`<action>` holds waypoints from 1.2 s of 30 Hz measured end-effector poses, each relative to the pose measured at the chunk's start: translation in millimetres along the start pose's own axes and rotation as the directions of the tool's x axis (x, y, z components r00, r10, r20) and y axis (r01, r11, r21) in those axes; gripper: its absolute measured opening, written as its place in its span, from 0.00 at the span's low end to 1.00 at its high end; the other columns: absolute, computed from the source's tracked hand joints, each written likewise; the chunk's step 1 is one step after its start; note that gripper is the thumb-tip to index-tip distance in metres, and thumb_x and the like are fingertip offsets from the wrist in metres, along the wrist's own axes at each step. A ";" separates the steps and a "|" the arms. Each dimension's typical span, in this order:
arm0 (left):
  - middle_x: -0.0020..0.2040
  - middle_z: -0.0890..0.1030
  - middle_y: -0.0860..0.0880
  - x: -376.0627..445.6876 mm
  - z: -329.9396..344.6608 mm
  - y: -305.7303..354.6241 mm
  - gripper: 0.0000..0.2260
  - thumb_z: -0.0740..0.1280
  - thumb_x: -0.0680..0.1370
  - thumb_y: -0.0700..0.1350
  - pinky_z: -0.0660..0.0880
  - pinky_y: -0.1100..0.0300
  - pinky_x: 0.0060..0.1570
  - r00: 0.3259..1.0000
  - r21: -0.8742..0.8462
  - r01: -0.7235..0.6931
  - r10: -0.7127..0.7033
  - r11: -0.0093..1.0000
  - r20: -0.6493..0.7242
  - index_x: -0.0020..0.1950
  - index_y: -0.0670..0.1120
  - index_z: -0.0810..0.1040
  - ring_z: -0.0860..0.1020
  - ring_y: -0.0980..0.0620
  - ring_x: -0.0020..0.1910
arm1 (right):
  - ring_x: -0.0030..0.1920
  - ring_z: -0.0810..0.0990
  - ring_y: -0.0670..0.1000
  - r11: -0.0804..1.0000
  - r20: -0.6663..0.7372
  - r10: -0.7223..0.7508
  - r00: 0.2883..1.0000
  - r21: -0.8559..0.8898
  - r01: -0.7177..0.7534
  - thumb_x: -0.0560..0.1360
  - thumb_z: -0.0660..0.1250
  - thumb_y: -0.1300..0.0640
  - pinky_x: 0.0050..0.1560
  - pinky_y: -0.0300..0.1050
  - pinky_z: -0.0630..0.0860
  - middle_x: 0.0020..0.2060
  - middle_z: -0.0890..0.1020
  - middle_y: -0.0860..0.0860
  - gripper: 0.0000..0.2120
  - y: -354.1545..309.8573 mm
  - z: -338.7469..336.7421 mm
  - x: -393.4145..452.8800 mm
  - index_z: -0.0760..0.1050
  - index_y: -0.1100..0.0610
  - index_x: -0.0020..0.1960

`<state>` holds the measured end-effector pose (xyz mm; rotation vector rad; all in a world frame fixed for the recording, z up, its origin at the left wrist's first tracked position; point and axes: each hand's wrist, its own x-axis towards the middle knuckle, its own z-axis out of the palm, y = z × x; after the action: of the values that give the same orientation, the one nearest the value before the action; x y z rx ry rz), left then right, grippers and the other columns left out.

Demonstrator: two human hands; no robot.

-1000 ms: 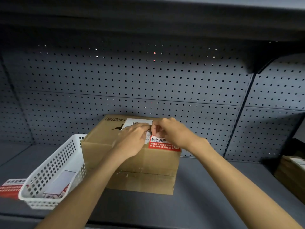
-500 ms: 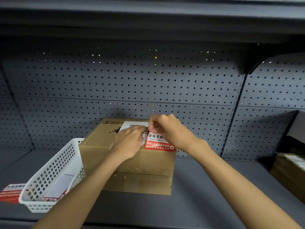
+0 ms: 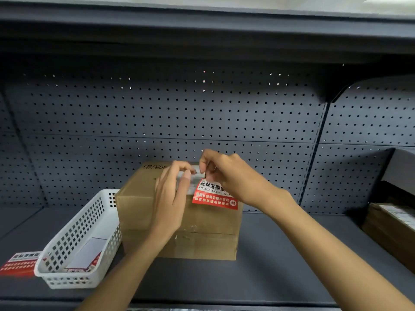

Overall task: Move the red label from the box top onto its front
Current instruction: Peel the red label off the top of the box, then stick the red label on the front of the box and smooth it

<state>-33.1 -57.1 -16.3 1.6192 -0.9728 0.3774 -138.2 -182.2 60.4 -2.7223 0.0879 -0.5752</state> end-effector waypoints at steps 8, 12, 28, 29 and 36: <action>0.42 0.78 0.51 -42.6 -20.9 -26.1 0.06 0.62 0.81 0.49 0.74 0.59 0.41 0.998 -0.032 -0.026 0.028 0.999 0.064 0.48 0.47 0.74 0.77 0.52 0.43 | 0.39 0.78 0.50 0.997 0.122 0.015 0.992 -0.081 -0.005 0.74 0.61 0.75 0.46 0.49 0.79 0.42 0.83 0.51 0.17 -24.7 30.5 9.9 0.77 0.55 0.50; 0.40 0.78 0.52 -52.3 -29.2 -35.0 0.04 0.62 0.82 0.39 0.72 0.69 0.38 0.998 -0.064 0.017 -0.013 0.998 0.067 0.47 0.43 0.74 0.78 0.55 0.40 | 0.40 0.78 0.48 0.999 0.183 0.025 0.983 -0.040 -0.018 0.74 0.62 0.75 0.45 0.44 0.78 0.44 0.83 0.53 0.15 -33.8 40.6 9.7 0.79 0.59 0.50; 0.39 0.75 0.51 -103.6 -27.1 -70.5 0.07 0.61 0.81 0.36 0.70 0.72 0.36 0.993 -0.120 0.120 -0.117 0.986 0.033 0.44 0.43 0.70 0.75 0.60 0.36 | 0.55 0.81 0.45 0.967 -0.006 0.177 0.984 0.189 -0.173 0.77 0.70 0.65 0.57 0.43 0.79 0.53 0.82 0.46 0.12 -19.4 116.9 -51.9 0.74 0.53 0.56; 0.40 0.75 0.51 -105.2 -26.5 -71.4 0.07 0.61 0.81 0.36 0.70 0.73 0.35 0.992 -0.126 0.128 -0.126 0.984 0.022 0.44 0.43 0.70 0.75 0.62 0.35 | 0.54 0.81 0.45 0.960 -0.035 0.222 0.974 0.182 -0.212 0.77 0.70 0.62 0.55 0.47 0.80 0.52 0.82 0.45 0.12 -18.8 120.9 -57.6 0.73 0.51 0.56; 0.43 0.75 0.55 -111.8 -16.9 -79.3 0.08 0.59 0.82 0.43 0.72 0.71 0.37 0.984 -0.147 0.160 -0.170 0.976 -0.060 0.44 0.53 0.68 0.76 0.54 0.39 | 0.41 0.84 0.50 0.879 -0.194 0.473 0.859 0.036 -0.476 0.78 0.66 0.39 0.43 0.48 0.80 0.40 0.86 0.45 0.11 -19.7 140.4 -76.2 0.74 0.46 0.52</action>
<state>-36.5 2.3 -140.9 1.5338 -0.7861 0.2463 -151.6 -107.5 -81.5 -2.5029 0.7934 -0.6864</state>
